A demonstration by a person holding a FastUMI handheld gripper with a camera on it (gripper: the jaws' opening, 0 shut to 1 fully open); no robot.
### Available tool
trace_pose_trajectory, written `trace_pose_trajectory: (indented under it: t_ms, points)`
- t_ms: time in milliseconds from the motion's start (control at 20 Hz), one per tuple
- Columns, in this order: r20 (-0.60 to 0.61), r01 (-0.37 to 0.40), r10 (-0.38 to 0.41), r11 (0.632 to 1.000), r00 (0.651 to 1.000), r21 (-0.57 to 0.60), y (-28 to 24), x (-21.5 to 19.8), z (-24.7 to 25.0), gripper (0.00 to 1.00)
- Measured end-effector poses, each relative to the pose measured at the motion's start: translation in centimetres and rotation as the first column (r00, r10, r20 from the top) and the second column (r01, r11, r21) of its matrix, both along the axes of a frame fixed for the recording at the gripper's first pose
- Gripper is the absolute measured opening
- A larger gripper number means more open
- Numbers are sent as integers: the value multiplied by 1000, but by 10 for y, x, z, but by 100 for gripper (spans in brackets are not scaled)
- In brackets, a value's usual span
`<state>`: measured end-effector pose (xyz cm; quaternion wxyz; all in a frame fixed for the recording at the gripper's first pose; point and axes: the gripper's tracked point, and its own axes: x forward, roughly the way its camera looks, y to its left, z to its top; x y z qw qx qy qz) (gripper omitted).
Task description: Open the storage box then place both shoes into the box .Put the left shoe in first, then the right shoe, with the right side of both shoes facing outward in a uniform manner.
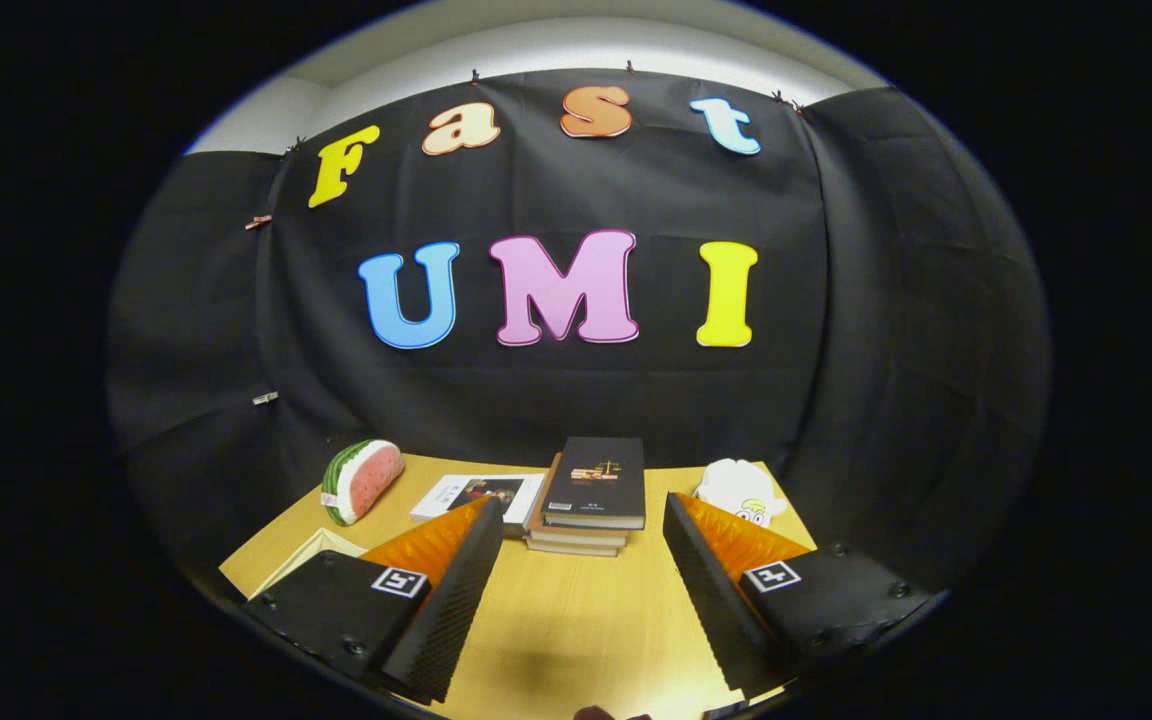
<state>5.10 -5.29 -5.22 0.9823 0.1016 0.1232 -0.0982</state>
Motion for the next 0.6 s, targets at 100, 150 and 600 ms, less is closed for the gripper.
trace_pose_trajectory:
  t_ms: [100, 150, 600]
  points:
    - [27, 16, -15, 1000, 1000, -21, -9, -3, 6, 99]
    - [40, 23, -22, 999, 999, -30, -11, -4, 9, 99]
    - [78, 42, -37, 997, 996, -61, -17, -4, 20, 99]
